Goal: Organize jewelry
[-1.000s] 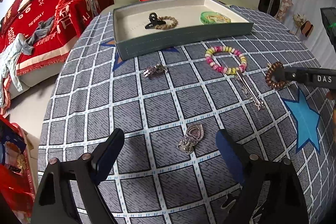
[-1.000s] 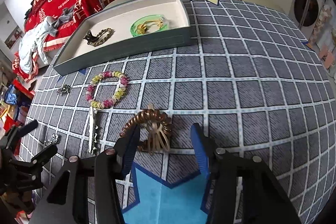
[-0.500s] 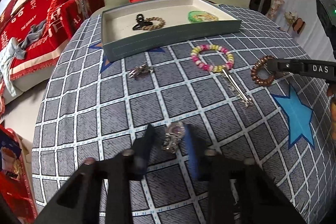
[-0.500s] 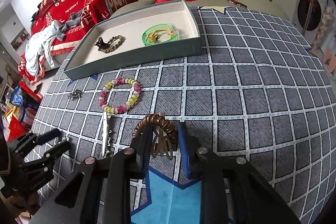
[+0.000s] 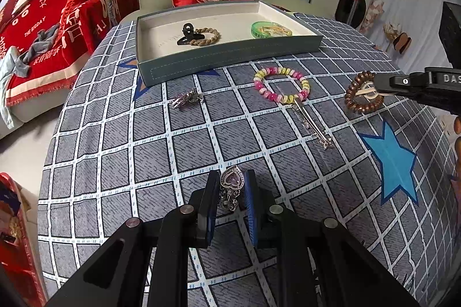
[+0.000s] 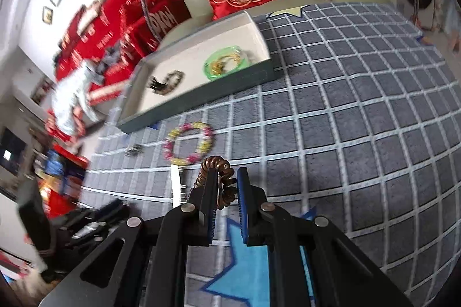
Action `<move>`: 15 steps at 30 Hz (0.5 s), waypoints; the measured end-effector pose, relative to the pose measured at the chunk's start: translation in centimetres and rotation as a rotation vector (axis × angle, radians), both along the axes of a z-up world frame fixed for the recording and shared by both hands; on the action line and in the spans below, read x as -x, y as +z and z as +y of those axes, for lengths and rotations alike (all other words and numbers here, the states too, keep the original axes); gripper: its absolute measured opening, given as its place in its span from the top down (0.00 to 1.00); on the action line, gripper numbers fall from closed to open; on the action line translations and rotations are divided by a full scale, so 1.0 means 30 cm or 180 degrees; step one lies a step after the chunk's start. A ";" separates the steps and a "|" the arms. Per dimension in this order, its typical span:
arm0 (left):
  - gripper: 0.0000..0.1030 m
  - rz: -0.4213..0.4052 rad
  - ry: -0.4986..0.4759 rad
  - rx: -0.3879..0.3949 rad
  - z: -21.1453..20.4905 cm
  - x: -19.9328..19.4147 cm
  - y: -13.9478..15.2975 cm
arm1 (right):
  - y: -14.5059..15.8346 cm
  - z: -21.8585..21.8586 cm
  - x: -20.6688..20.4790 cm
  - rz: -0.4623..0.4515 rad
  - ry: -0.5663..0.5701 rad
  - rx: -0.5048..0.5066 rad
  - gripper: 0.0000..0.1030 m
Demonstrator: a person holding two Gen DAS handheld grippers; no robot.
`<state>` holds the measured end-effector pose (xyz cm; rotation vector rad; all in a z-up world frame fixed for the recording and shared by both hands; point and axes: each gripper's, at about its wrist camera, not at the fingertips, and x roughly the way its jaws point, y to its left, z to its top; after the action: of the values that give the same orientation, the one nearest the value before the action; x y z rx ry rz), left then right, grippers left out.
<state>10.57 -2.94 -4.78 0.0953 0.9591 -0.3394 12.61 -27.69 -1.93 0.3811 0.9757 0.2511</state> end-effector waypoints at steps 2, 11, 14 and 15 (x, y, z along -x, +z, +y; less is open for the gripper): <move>0.68 0.0005 0.0008 0.0006 0.001 -0.001 -0.001 | 0.002 0.011 0.000 0.0032 0.0021 0.0165 0.86; 0.68 -0.0014 0.0006 0.0042 0.008 0.004 0.006 | 0.000 0.001 0.041 0.0037 -0.0104 0.0617 0.21; 0.69 -0.0008 0.0011 0.0052 0.010 0.006 0.004 | 0.015 0.045 0.084 -0.0077 0.0063 0.0890 0.24; 0.69 -0.0002 0.0014 0.0055 0.010 0.006 0.003 | 0.016 0.058 0.096 -0.0098 0.0111 0.0960 0.27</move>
<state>10.41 -2.63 -4.69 0.0777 0.9555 -0.3436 9.72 -25.96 -1.45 0.0844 0.9734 0.1375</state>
